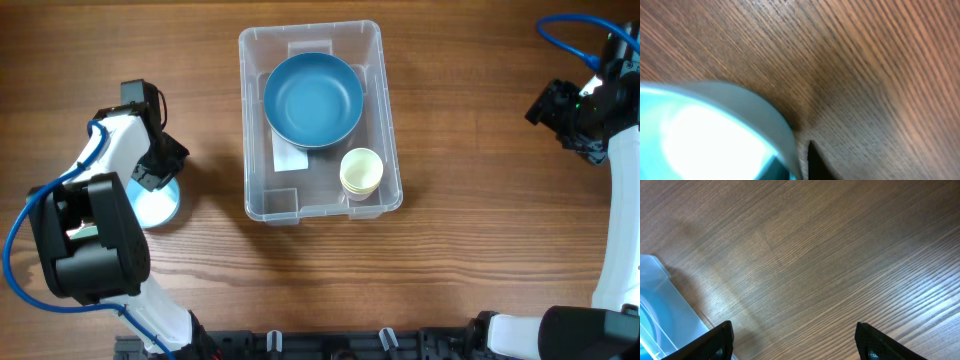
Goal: Pack container
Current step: 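Move the left gripper back toward the light blue bowl, then carry the light blue bowl with the left gripper into the container's lower left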
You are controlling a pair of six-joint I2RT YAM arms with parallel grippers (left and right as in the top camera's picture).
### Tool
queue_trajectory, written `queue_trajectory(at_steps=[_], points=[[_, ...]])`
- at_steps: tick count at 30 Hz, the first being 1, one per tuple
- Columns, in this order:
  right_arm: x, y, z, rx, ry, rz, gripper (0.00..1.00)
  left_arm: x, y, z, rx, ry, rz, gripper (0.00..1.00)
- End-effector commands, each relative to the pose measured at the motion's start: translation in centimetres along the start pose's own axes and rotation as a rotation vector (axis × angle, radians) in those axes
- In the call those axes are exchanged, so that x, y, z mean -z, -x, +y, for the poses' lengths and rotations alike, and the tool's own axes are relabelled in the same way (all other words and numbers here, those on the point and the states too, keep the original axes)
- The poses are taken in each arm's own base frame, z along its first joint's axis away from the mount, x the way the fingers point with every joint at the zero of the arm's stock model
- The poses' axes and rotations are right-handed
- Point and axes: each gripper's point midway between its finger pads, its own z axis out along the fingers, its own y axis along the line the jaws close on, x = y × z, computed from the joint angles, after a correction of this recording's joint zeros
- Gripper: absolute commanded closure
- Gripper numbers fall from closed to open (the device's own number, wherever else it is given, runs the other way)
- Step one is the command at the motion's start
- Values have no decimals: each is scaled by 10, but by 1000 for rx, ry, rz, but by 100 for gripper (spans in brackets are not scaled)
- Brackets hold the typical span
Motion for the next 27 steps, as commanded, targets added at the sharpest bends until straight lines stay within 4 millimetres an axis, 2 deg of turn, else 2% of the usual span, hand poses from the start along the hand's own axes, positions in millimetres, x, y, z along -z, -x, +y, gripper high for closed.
queue_trajectory(at_steps=[1,3,5,7,9,12,14,16,17,20,22,24,27], points=[[-3,-2,-1,13,-4,13,21,-4,-1,2,-1,3,12,96],[-3,-1,0,12,-3,10,21,3,1,1,-2,2,11,96],[-3,-1,0,12,-3,10,21,20,5,-2,-5,-3,5,96],[-3,-1,0,12,-3,10,21,50,9,-9,-19,-24,-16,96],[-3,-1,0,12,-3,10,21,94,9,-21,-52,-64,-56,96],[-3,-1,0,12,-2,9,21,154,-4,-40,-165,-135,-116,96],[-3,0,0,12,-2,7,21,204,-27,-60,-263,-209,-169,96],[-3,0,0,12,-1,8,21,253,-70,-84,-404,-300,-212,96],[-3,-1,0,12,-1,9,21,269,-102,-98,-497,-344,-220,96],[-3,-2,1,12,8,16,21,275,-159,-118,-613,-378,-193,96],[-3,-3,1,12,6,19,21,272,-186,-126,-641,-379,-172,96],[-3,-4,1,13,9,24,21,264,-207,-133,-633,-357,-153,96],[-3,-5,3,13,19,28,21,240,-225,-141,-568,-297,-114,96]])
